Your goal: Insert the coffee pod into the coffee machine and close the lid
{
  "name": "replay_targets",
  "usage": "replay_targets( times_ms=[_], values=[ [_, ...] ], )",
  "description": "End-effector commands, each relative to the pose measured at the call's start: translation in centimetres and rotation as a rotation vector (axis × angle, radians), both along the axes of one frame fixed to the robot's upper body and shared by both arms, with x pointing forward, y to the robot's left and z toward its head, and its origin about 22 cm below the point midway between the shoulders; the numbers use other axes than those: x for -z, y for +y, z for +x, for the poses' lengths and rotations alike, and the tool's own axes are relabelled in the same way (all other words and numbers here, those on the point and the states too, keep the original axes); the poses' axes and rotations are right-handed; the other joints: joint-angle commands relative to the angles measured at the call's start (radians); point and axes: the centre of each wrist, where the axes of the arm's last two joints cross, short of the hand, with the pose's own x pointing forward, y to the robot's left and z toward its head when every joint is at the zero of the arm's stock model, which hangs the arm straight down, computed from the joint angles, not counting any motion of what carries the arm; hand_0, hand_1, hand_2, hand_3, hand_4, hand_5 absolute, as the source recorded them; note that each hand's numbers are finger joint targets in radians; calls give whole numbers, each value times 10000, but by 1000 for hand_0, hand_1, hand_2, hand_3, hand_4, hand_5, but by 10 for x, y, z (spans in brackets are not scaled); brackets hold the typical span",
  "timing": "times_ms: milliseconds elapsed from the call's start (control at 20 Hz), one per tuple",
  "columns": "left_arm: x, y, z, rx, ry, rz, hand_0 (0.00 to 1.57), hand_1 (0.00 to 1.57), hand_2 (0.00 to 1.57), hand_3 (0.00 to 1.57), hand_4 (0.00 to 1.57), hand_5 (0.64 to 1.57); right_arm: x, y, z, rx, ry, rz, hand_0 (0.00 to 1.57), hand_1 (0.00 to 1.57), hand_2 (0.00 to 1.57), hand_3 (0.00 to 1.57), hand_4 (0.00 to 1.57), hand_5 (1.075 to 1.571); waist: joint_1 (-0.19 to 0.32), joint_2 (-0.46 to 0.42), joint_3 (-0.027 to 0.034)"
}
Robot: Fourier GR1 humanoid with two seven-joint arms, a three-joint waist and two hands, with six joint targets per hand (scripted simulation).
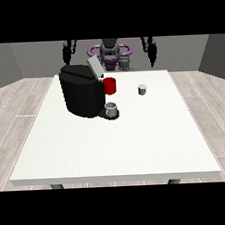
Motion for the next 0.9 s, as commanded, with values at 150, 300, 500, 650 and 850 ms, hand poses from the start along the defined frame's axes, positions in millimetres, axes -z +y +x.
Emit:
replay_targets(
  times_ms=[150,300,500,650,850],
  values=[
    [0,19,-3,1548,-311,2475,0,0,0,0,0,1571,-2,2,3,54,50,263,0,0,0,0,0,1571,-210,-61,312],
    [-24,31,10,2430,-454,4818,0,0,0,0,0,1571,-4,-7,12,1282,-807,-992,0,0,0,0,0,1571,-502,482,328],
    [-51,78,37,1933,9,5900,0,0,0,0,0,1571,-25,11,23,927,-1415,-1052,0,0,0,0,0,1571,-1021,993,311],
    [-40,69,48,1938,593,6147,0,0,0,0,0,1571,-15,36,12,769,-1323,-1207,0,0,0,0,0,1571,-1471,955,311],
    [-45,75,71,1774,722,7114,0,0,0,0,0,1571,-37,49,31,332,-2158,-1097,0,0,0,0,0,1571,-1740,1826,311]
  ],
)
